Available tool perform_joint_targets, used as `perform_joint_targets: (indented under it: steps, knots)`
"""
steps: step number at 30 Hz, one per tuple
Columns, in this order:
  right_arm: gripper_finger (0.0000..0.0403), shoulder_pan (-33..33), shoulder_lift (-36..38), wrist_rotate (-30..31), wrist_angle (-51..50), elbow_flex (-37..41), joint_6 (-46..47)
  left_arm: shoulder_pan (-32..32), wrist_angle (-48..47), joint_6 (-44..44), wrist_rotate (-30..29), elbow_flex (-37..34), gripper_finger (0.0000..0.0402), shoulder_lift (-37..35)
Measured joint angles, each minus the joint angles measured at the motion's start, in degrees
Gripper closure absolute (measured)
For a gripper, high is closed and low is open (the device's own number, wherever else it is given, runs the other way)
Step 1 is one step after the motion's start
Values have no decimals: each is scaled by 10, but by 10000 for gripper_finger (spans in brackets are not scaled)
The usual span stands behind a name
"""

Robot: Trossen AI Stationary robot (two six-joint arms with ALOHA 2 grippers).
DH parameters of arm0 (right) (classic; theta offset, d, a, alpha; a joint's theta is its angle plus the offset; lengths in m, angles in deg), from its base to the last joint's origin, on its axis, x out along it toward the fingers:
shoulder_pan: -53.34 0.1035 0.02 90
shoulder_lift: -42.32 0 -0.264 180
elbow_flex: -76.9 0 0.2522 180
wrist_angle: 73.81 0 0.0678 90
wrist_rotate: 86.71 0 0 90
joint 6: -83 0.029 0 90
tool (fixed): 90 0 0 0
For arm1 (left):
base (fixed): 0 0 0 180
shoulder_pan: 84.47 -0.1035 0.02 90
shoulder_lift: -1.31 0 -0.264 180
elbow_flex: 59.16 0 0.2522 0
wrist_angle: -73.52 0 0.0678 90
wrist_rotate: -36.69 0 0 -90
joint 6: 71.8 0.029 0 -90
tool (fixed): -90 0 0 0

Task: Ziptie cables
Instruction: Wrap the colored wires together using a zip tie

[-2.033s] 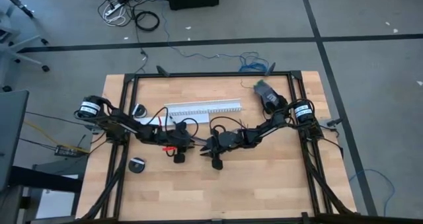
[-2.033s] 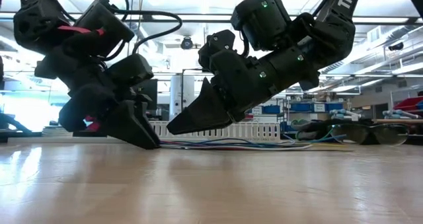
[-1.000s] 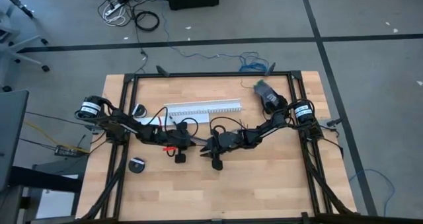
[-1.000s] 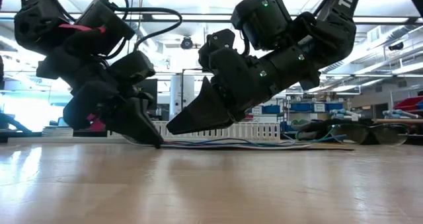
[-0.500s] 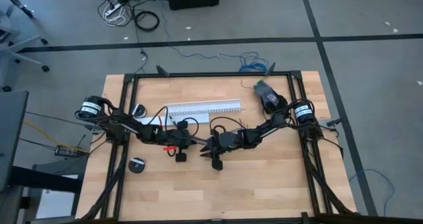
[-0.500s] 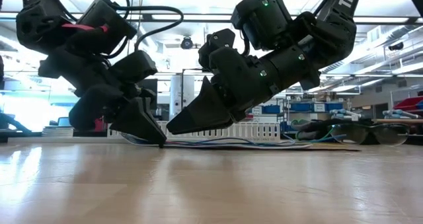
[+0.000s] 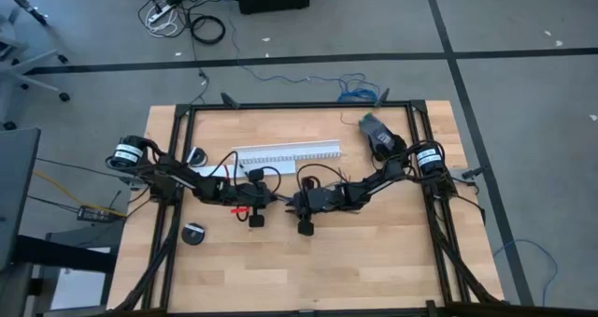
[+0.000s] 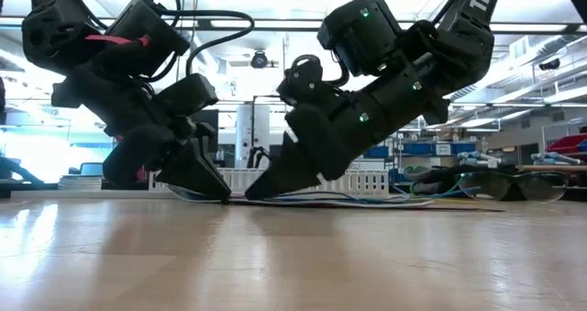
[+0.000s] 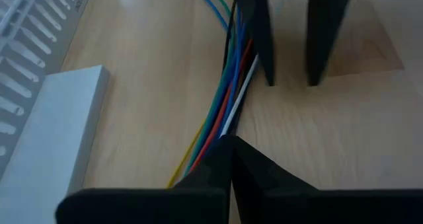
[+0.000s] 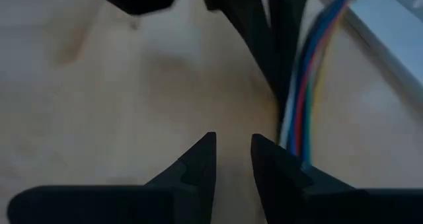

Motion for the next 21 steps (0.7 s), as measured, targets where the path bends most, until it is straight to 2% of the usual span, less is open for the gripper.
perform_joint_targets:
  steps: [8, 15, 21]
  knots:
    - [310, 1, 1, 36, -47, -1, -28, 0, 2, 1, 0, 0, 401, 0]
    - [310, 1, 1, 76, -50, -1, -43, 0, 2, 1, 0, 0, 401, -1]
    - [310, 1, 1, 82, -50, -1, -58, 0, 2, 1, 0, 0, 402, -1]
